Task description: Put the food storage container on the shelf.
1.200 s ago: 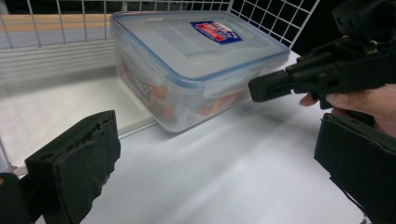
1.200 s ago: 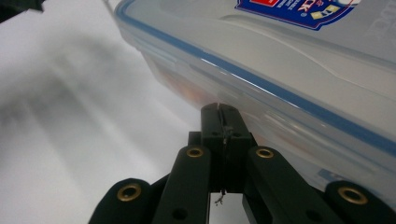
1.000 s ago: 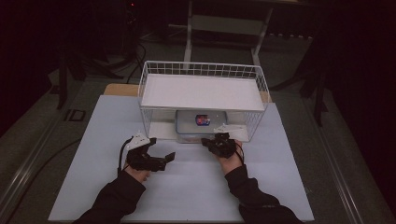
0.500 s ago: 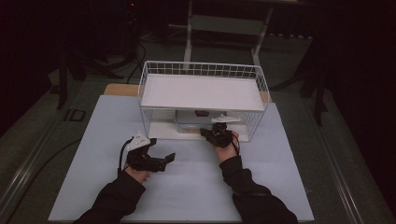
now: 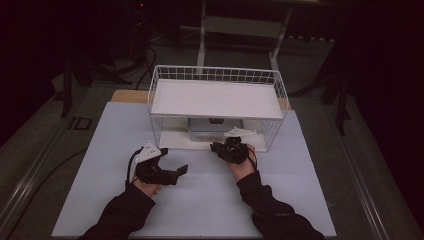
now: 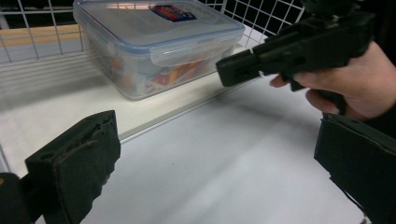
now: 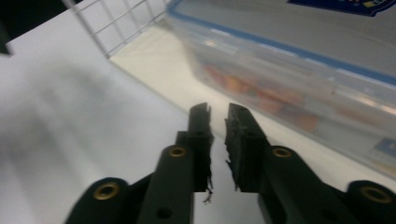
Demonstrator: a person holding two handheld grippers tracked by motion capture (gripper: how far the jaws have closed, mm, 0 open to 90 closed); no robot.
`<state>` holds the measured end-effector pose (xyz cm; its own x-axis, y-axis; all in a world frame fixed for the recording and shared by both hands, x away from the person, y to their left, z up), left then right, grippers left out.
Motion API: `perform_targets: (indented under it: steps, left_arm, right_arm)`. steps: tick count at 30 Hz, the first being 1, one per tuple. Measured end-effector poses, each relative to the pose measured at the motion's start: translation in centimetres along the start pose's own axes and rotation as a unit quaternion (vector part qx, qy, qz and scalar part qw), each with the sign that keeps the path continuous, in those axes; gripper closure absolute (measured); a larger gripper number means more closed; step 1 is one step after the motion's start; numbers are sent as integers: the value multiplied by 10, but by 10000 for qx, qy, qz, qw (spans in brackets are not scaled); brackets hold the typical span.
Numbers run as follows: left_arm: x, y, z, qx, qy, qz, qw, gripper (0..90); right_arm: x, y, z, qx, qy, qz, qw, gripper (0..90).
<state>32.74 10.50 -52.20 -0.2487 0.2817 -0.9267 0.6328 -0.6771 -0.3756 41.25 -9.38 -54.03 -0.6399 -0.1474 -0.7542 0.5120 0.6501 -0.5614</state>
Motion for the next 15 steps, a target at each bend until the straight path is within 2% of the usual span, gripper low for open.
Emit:
perform_targets:
  steps: [5,8,10,13,15]
  left_arm:
    - [-3,-1,4,75,63,42,9999,5]
    - [-6,-1,9,166,149,61,9997,5]
    - [-8,-1,12,191,215,73,9996,5]
    - [-10,-2,16,266,300,67,9992,5]
    - [-11,-2,17,298,303,93,9991,5]
  right_arm:
    - [6,-16,-7,-106,-101,151,9998,525]
    - [7,-25,-10,-327,7,243,9992,396]
    - [9,-32,-13,-590,41,281,9979,285]
    - [12,-39,-13,-770,95,237,9967,211]
    - [15,-43,-12,-758,66,273,9967,200]
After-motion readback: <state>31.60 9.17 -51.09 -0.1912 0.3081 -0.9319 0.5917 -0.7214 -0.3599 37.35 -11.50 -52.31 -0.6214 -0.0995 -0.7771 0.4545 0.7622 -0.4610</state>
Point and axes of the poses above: each handheld gripper's, and its own axes: y roughly forward along the jaws, x roughly out of its underside, z roughly to its right, the point moved 6 cm from there along y, roughly forward along the jaws, and after that the axes turned 13 degrees about y, right-handed, at the moved point
